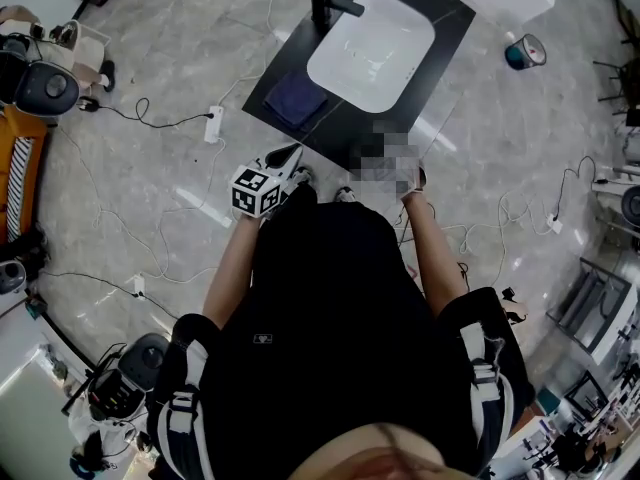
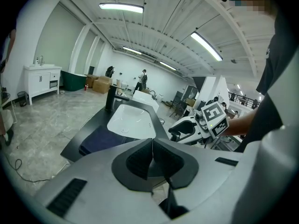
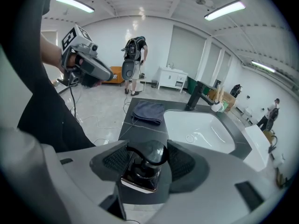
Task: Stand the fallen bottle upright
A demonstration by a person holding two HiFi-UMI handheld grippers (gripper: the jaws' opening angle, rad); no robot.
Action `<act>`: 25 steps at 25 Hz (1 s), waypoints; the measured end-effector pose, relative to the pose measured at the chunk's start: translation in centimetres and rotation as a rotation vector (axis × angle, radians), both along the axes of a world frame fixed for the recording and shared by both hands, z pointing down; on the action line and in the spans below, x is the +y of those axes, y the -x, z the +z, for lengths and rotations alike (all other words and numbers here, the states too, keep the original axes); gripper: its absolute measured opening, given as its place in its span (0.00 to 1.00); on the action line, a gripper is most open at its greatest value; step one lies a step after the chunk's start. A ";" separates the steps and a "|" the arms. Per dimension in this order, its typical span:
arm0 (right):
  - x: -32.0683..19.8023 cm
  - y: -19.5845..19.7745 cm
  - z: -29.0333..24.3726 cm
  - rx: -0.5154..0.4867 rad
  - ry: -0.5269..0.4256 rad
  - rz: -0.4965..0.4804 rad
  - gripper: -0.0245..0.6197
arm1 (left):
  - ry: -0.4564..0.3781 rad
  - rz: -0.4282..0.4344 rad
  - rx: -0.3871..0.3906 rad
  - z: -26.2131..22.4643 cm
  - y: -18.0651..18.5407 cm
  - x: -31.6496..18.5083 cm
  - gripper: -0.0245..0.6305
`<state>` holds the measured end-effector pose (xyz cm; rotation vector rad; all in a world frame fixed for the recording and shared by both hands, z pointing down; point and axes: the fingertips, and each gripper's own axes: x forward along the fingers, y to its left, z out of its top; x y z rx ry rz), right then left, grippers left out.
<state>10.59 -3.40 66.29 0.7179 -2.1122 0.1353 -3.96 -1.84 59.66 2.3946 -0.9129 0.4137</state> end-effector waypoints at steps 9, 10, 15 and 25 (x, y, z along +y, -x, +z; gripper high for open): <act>0.7 -0.8 0.1 -0.009 -0.013 -0.017 0.51 | 0.002 -0.007 -0.010 0.0 -1.5 0.8 0.06; 0.8 -0.9 0.1 -0.010 -0.016 -0.020 0.51 | 0.001 -0.008 -0.010 0.0 -1.6 0.9 0.06; 1.4 -1.2 0.3 -0.013 -0.024 -0.044 0.51 | 0.000 -0.015 -0.015 0.0 -2.3 1.7 0.06; 2.4 -1.6 0.5 -0.007 -0.012 -0.098 0.51 | 0.000 -0.034 -0.019 0.1 -3.3 3.0 0.06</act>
